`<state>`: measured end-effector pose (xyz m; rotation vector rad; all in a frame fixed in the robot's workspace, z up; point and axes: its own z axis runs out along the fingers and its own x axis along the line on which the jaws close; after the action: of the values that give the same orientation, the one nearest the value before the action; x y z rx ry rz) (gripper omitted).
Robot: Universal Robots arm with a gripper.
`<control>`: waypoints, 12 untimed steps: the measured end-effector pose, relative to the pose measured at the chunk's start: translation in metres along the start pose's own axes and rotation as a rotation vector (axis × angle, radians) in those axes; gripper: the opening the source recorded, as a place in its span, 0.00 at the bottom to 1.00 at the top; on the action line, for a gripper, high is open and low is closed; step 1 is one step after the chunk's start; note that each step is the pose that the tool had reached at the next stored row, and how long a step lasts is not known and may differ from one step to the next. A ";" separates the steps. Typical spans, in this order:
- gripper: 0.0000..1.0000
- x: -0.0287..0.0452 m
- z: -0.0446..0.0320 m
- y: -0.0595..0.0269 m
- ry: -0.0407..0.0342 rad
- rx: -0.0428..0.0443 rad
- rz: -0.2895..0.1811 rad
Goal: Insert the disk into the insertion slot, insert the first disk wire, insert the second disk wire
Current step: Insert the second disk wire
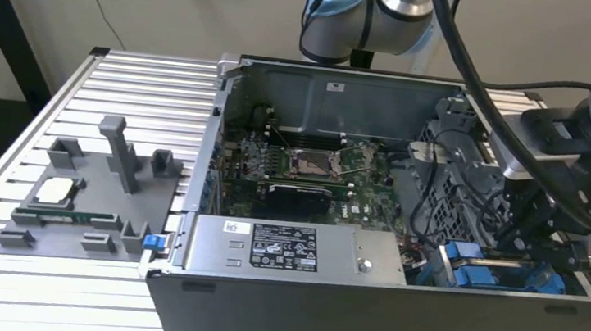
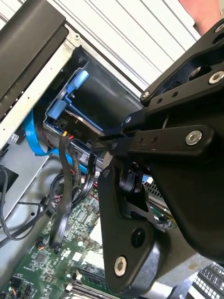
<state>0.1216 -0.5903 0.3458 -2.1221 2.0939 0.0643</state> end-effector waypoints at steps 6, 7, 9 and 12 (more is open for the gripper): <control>0.00 -0.0001 0.0020 -0.0003 0.0002 0.0004 0.003; 0.00 -0.0001 0.0023 -0.0004 0.0002 0.0005 0.004; 0.00 -0.0003 0.0029 -0.0006 0.0001 0.0007 0.005; 0.00 -0.0004 0.0039 -0.0007 0.0005 0.0011 0.007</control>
<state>0.1227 -0.5893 0.3421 -2.1142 2.1015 0.0635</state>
